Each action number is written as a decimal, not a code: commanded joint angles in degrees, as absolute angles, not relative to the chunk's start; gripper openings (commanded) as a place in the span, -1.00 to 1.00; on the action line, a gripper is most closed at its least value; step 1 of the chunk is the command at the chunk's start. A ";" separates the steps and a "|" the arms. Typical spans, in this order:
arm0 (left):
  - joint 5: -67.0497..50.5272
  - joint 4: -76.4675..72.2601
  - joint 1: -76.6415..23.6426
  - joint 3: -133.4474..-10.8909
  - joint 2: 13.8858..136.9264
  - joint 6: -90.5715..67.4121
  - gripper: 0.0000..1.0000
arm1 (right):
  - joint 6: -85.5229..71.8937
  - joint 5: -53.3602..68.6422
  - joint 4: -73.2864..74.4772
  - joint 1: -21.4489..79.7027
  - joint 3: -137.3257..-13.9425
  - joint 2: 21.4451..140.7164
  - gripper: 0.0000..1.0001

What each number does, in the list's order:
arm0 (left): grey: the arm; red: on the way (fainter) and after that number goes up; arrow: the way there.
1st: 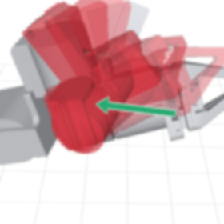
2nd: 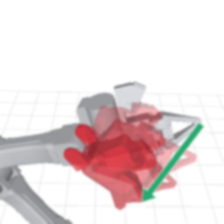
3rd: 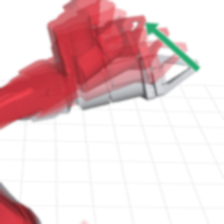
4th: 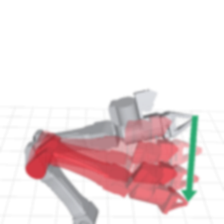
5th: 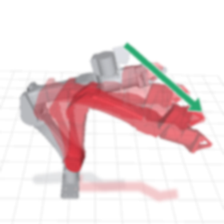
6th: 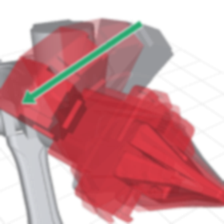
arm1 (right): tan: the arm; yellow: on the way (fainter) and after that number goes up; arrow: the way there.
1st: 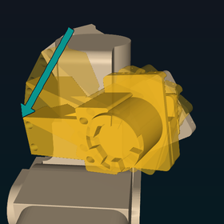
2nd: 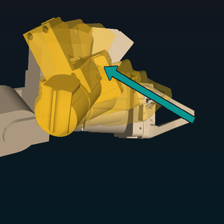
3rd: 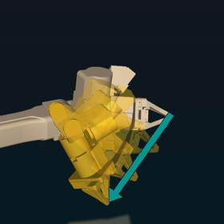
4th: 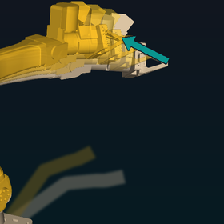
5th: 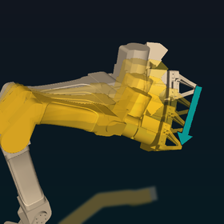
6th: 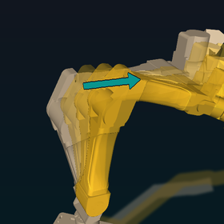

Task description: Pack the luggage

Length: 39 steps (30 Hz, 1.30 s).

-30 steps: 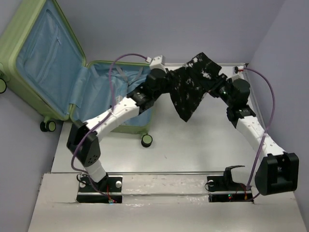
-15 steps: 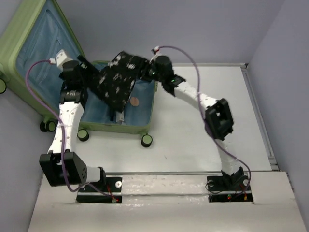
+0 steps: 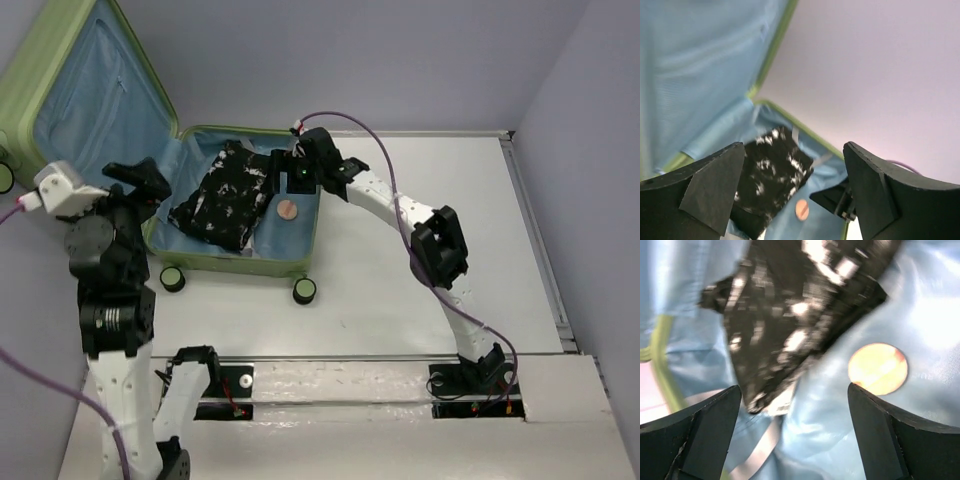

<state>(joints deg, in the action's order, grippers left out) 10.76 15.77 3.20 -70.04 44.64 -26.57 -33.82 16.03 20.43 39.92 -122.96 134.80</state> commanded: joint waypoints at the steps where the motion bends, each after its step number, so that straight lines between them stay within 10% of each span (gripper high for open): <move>1: 24.49 22.76 3.43 -64.52 35.52 -22.07 0.80 | -27.08 17.13 20.22 42.63 -123.49 123.59 0.83; 9: 54.13 14.62 3.51 -52.74 36.99 -14.78 0.89 | -24.26 20.12 14.60 43.15 -102.45 106.63 0.80; 20: 65.28 9.32 4.92 -73.56 64.68 -8.79 0.76 | -23.29 20.65 6.07 43.68 -81.04 103.35 0.87; 25: 69.87 7.92 5.45 -73.22 67.32 -8.35 0.23 | -23.03 18.73 5.89 43.68 -83.14 107.66 0.87; 35: 68.66 4.22 9.40 -66.36 67.85 -7.82 -0.15 | -21.62 8.61 7.73 43.68 -83.32 109.69 0.61; 39: 66.19 4.66 10.55 -66.35 68.38 -8.26 -0.89 | -20.92 9.05 7.73 43.68 -82.09 106.09 0.39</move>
<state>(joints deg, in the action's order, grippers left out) 65.56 7.44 9.23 -66.48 68.73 -6.50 -23.29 12.64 6.72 44.23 -84.05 109.71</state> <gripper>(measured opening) 0.216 0.708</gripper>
